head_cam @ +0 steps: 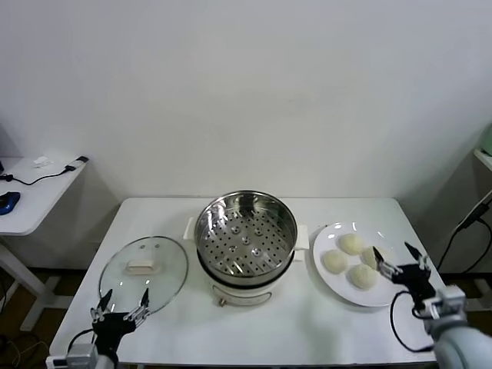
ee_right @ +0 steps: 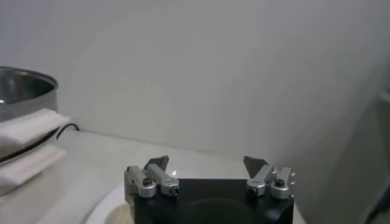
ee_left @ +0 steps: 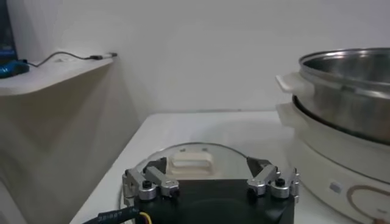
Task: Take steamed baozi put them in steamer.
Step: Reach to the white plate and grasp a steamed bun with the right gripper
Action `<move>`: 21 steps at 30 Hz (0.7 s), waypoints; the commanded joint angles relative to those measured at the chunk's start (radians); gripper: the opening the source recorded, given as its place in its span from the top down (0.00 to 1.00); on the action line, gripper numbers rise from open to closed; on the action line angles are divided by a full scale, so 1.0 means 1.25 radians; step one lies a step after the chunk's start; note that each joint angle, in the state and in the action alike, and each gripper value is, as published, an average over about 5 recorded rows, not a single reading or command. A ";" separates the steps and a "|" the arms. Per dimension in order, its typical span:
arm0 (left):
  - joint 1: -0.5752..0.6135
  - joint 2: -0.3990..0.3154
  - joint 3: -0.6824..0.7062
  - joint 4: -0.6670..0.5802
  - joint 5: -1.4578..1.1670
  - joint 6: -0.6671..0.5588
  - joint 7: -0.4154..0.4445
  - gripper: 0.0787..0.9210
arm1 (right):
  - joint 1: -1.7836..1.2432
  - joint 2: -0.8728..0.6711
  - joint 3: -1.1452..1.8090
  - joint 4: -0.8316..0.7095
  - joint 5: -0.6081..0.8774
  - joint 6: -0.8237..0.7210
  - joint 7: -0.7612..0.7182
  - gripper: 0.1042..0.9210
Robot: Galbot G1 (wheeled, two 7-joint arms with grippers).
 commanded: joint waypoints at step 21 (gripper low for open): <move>-0.021 -0.008 -0.022 -0.004 0.005 0.002 -0.003 0.12 | 1.604 -0.055 -1.664 -0.710 -0.147 0.330 -0.928 0.12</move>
